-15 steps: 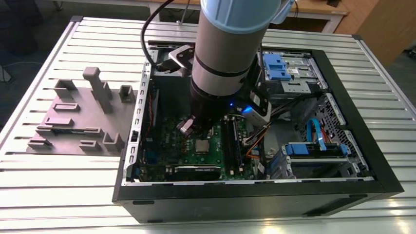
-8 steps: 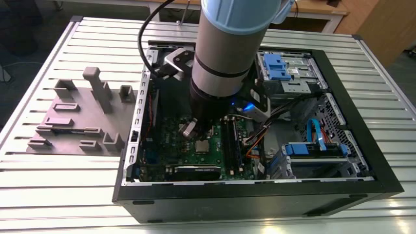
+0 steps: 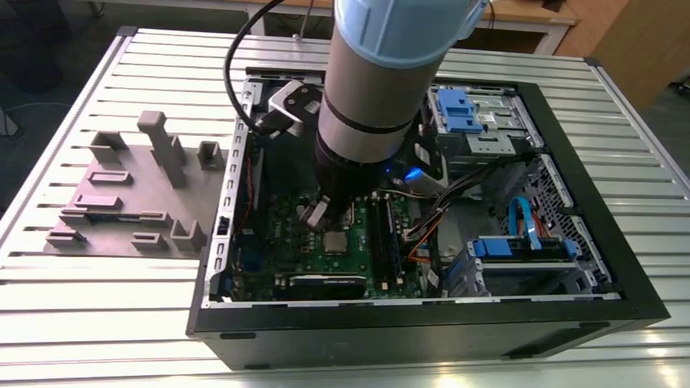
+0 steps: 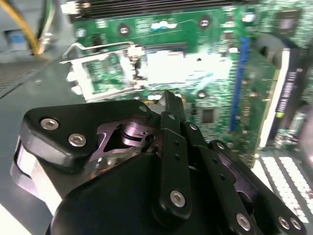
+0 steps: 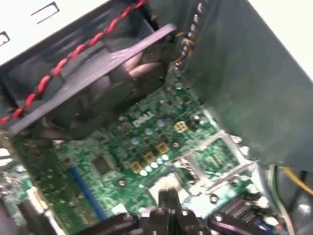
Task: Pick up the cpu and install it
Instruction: 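Close the cpu cover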
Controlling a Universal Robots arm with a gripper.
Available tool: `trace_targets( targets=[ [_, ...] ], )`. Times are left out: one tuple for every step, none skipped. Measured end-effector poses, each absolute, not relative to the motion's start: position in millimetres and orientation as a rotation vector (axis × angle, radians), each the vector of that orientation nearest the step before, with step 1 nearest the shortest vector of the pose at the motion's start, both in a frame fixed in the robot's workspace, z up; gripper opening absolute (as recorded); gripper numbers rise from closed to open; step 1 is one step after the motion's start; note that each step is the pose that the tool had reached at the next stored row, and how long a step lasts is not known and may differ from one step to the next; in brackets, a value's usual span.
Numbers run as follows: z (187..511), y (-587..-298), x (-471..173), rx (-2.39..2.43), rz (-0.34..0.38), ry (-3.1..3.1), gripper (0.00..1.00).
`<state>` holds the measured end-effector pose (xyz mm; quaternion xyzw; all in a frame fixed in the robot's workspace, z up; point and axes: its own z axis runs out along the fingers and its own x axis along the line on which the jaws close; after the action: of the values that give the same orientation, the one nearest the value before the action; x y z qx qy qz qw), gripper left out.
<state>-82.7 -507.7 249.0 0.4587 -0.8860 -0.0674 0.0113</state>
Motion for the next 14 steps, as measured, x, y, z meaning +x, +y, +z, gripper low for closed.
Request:
trace_targets(
  targets=[
    [249,-508,-83,1.437,-0.236,-2.767,0.11],
    [249,-508,-83,1.443,-0.261,-2.771,0.11],
    [249,-508,-83,1.448,-0.287,-2.776,0.11],
    [249,-508,-82,1.452,-0.313,-2.780,0.11],
    [249,-508,-82,1.456,-0.339,-2.784,0.11],
    [249,-508,-80,1.459,-0.359,-2.787,0.11],
    [249,-508,-77,1.460,-0.364,-2.788,0.11],
    [248,-507,-73,1.460,-0.364,-2.787,0.11],
    [248,-507,-69,1.460,-0.365,-2.787,0.11],
    [247,-507,-65,1.460,-0.365,-2.787,0.11],
    [247,-507,-61,1.459,-0.365,-2.787,0.11],
    [247,-506,-57,1.459,-0.365,-2.786,0.11],
    [246,-506,-54,1.459,-0.365,-2.786,0.11],
    [246,-506,-52,1.460,-0.365,-2.786,0.11]
  ],
)
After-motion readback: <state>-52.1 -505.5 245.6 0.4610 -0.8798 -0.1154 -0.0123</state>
